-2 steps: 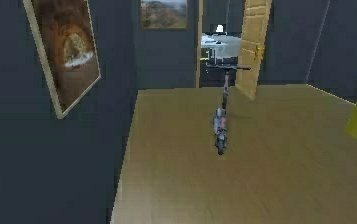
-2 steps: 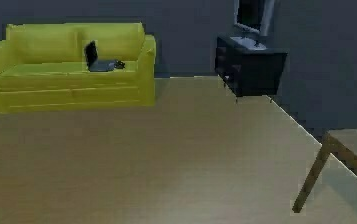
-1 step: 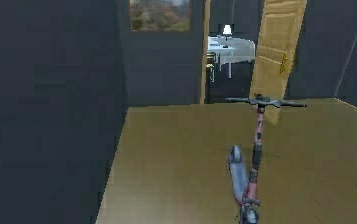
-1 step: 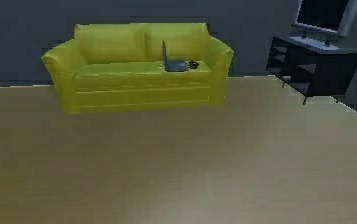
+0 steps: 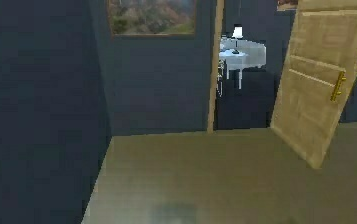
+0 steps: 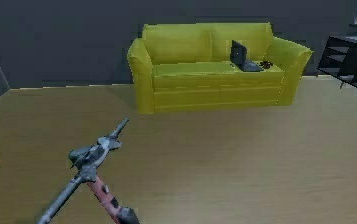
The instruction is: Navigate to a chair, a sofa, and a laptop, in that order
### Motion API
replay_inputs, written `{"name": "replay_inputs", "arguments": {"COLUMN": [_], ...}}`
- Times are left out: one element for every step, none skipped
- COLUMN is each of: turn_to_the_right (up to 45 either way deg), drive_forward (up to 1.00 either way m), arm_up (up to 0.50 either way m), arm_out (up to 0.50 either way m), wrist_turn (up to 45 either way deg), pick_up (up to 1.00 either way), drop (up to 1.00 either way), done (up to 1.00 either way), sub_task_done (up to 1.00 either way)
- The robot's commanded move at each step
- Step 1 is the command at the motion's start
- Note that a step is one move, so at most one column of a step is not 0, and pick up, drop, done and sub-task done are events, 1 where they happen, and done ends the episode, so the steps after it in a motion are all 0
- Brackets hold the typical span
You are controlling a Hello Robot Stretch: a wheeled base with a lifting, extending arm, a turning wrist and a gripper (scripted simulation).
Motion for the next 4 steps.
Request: {"name": "replay_inputs", "arguments": {"turn_to_the_right": [0.0,24.0,0.0,0.0], "drive_forward": [0.45,0.00,1.00,1.00], "arm_up": [0.00,0.00,0.00,0.00], "arm_out": [0.00,0.00,0.00,0.00], "wrist_turn": [0.0,0.0,0.0,0.0], "pick_up": [0.00,0.00,0.00,0.00], "drop": [0.00,0.00,0.00,0.00], "done": [0.00,0.00,0.00,0.00], "sub_task_done": [0.00,0.00,0.00,0.00]}}
